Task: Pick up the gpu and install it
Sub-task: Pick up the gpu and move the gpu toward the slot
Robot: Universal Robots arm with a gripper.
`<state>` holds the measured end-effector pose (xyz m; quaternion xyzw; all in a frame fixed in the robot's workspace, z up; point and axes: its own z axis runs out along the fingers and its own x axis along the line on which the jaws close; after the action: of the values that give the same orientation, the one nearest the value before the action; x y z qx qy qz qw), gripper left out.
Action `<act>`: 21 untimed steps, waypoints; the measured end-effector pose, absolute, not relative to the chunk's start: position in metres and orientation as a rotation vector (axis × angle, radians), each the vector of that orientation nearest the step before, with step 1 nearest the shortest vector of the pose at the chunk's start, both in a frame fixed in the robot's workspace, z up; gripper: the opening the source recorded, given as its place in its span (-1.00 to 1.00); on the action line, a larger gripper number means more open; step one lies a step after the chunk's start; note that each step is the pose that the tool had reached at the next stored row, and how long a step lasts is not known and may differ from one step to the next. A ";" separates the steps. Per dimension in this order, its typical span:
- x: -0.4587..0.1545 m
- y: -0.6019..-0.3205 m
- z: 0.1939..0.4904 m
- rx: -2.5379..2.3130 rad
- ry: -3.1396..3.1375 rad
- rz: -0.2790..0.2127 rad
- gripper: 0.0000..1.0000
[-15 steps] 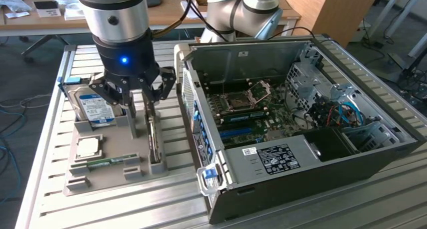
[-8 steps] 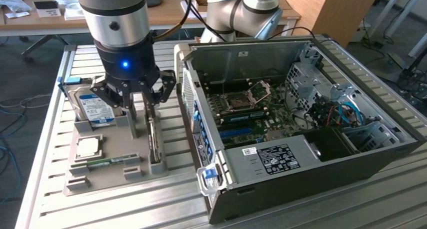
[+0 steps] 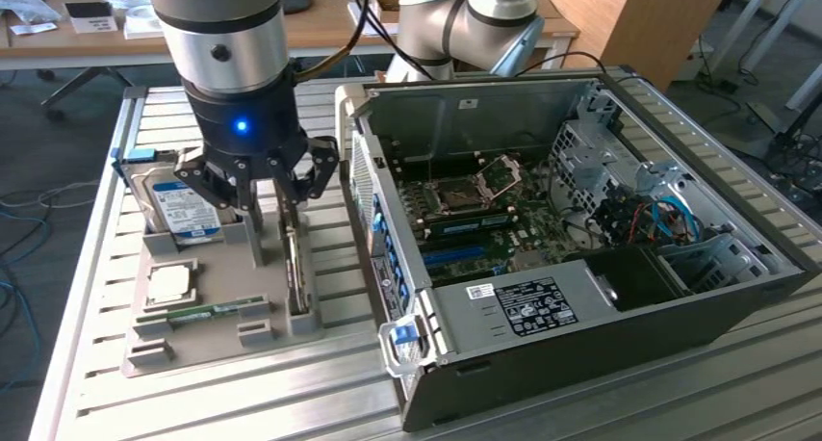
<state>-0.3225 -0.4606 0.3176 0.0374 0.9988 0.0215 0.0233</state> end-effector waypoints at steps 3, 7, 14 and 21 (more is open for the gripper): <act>-0.322 -0.461 0.312 0.116 3.092 0.066 -0.15; -0.321 -0.461 0.307 0.115 3.092 0.066 -0.15; -0.317 -0.459 0.300 0.116 3.092 0.066 -0.15; -0.317 -0.453 0.287 0.117 3.092 0.066 -0.15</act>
<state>-0.3173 -0.4534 0.2868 0.0379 0.9988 0.0213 0.0232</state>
